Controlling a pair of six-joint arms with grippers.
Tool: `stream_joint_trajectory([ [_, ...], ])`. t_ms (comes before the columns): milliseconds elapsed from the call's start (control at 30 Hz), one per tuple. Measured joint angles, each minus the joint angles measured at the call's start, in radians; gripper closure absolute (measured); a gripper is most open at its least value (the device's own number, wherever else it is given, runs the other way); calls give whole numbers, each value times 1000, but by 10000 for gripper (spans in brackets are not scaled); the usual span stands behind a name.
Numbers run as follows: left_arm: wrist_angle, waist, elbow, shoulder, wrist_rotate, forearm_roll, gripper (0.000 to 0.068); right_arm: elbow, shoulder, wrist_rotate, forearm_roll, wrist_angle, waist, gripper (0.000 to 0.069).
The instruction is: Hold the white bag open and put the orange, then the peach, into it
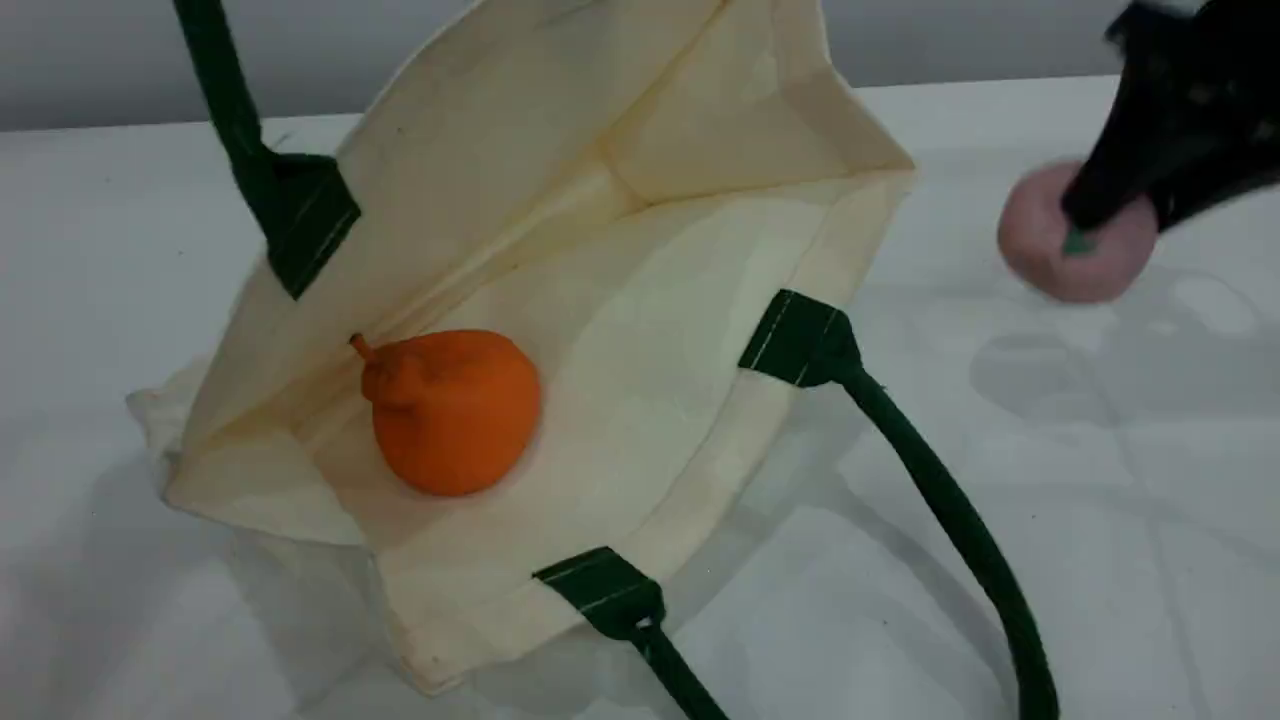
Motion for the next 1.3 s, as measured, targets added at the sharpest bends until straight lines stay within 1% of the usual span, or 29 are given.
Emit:
stream_joint_trajectory([
  [267,0,0,0,0,0,0,624,0,-158,-1,16,154,3,448],
  [400,0,0,0,0,0,0,624,0,-209,-35,86,199,21,450],
  [533,0,0,0,0,0,0,624,7,-233,-60,133,201,88,451],
  [633,0,0,0,0,0,0,624,40,-243,-62,134,167,162,451],
  [800,0,-1,0,0,0,0,624,114,-260,-61,180,58,295,451],
  [967,0,-1,0,0,-1,0,624,141,-259,-66,304,-108,436,451],
  [1100,0,-1,0,0,-1,-21,624,182,-257,-66,347,-286,565,451],
  [1200,0,-1,0,0,0,-49,624,214,-256,-66,381,-445,652,451],
  [1300,0,-1,0,0,2,-50,624,229,-238,-66,430,-632,726,451],
])
